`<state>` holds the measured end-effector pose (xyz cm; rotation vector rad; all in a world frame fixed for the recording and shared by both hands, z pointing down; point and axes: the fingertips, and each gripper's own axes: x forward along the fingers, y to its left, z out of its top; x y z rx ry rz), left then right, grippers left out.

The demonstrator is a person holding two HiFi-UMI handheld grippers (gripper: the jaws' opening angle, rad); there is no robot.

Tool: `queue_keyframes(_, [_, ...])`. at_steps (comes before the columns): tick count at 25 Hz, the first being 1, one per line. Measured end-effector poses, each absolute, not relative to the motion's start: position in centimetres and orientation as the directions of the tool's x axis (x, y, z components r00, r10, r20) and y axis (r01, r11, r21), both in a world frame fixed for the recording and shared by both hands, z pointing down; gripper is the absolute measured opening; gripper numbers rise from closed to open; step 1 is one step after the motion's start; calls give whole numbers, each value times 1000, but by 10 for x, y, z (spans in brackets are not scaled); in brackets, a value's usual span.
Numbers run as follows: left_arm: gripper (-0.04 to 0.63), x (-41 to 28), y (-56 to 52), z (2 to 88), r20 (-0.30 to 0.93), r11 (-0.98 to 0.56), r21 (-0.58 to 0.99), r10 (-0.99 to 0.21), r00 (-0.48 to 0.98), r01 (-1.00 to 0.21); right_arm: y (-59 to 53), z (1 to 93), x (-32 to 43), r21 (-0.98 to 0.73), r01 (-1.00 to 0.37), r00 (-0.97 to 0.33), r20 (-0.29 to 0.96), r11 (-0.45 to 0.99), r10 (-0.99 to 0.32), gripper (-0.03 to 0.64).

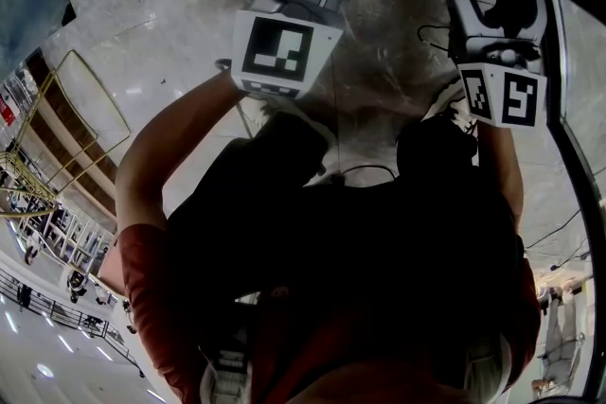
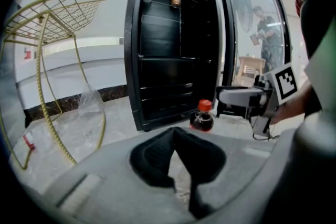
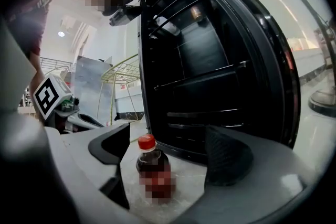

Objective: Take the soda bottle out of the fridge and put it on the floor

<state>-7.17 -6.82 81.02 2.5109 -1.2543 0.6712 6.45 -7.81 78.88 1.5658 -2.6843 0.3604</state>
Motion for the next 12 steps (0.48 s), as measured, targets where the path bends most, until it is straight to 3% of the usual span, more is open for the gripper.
queue_keyframes(12, [-1,-71,-67,814,510,-595,20,-685,520,-804,-58,833,85,-184,-909,-412,251,375,-876,437])
